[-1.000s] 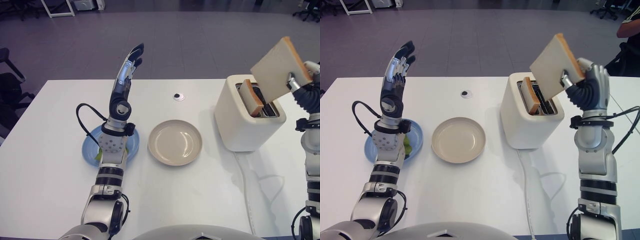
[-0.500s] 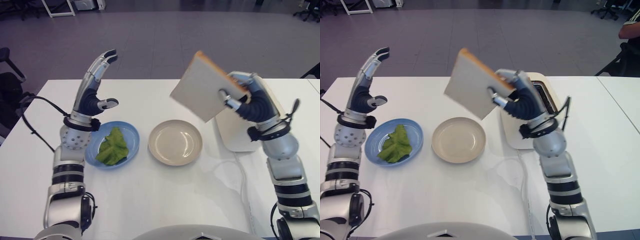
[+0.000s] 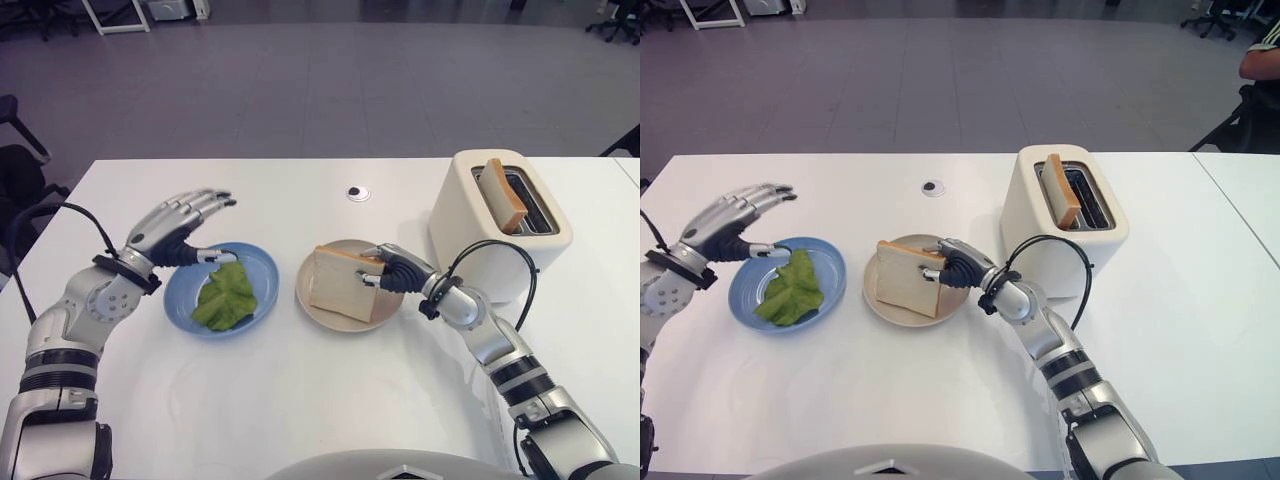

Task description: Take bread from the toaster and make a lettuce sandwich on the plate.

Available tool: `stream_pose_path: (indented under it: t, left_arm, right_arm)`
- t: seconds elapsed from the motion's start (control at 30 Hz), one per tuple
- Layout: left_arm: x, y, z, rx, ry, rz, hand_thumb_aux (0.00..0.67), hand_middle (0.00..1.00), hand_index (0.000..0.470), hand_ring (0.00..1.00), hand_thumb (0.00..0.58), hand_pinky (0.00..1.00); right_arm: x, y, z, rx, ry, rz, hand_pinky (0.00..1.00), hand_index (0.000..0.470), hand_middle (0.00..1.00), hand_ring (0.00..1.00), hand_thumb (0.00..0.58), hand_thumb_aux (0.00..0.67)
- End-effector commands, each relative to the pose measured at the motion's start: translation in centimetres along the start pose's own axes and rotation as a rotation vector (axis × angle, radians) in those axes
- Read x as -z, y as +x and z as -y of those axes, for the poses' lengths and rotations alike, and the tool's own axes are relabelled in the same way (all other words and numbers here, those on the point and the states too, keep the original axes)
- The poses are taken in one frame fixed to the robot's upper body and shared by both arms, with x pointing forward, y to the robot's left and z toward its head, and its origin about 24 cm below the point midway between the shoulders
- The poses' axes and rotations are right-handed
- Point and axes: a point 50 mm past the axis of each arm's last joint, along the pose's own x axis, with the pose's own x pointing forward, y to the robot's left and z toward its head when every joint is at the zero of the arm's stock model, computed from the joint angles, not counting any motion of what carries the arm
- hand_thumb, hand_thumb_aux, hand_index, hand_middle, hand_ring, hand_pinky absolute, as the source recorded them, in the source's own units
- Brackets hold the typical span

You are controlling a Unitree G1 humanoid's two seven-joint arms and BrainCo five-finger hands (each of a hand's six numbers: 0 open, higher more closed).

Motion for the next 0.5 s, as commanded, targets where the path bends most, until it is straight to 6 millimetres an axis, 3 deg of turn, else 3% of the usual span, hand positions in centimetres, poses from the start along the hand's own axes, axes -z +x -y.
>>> stream_pose_path:
  t: [0.03, 0.07, 0.1, 0.2, 0.3, 0.43, 0.47, 0.5]
  left_arm:
    - [0.9, -0.6, 2.3, 0.181, 0.03, -0.077, 0.0, 0.0, 0.0, 0.0, 0.0, 0.0]
    - [1.6, -0.7, 2.8, 0.218, 0.052, -0.129, 0.0, 0.0, 0.0, 0.0, 0.0, 0.0]
    - [2.2, -0.9, 3.2, 0.252, 0.074, -0.175, 0.0, 0.0, 0.0, 0.0, 0.0, 0.0]
    - [3.0, -1.1, 3.8, 0.309, 0.112, -0.239, 0.0, 0.0, 0.0, 0.0, 0.0, 0.0]
    - [3.1, -1.4, 4.1, 0.338, 0.127, -0.249, 0.0, 0.0, 0.0, 0.0, 0.0, 0.0]
    - [2.5, -1.4, 5.2, 0.391, 0.121, -0.222, 0.0, 0.0, 0.0, 0.0, 0.0, 0.0]
    - [2.3, -1.3, 5.6, 0.404, 0.116, -0.215, 0.021, 0.0, 0.015, 0.0, 0.036, 0.0]
    - [2.2, -1.2, 6.0, 0.419, 0.117, -0.215, 0.131, 0.0, 0.092, 0.0, 0.205, 0.0]
  right_arm:
    - [0.6, 0.3, -0.4, -0.018, -0.021, -0.03, 0.84, 0.184, 0.84, 0.84, 0.366, 0.263]
    - [0.6, 0.3, -0.3, -0.007, -0.019, -0.029, 0.79, 0.0, 0.79, 0.79, 0.0, 0.0]
    - [0.6, 0.3, -0.2, 0.003, -0.016, -0.028, 0.76, 0.0, 0.76, 0.76, 0.0, 0.0]
    - [0.6, 0.4, 0.1, 0.031, -0.011, -0.026, 0.47, 0.0, 0.47, 0.47, 0.0, 0.0]
    - [0.6, 0.4, 0.5, 0.064, -0.006, -0.026, 0.3, 0.0, 0.3, 0.3, 0.0, 0.0]
    - [0.5, 0.3, 1.1, 0.104, 0.01, -0.013, 0.27, 0.0, 0.27, 0.27, 0.0, 0.0]
    - [0.4, 0.3, 1.2, 0.109, 0.012, -0.01, 0.27, 0.0, 0.27, 0.27, 0.0, 0.0]
    - [0.4, 0.2, 1.3, 0.115, 0.014, -0.007, 0.26, 0.0, 0.26, 0.26, 0.0, 0.0]
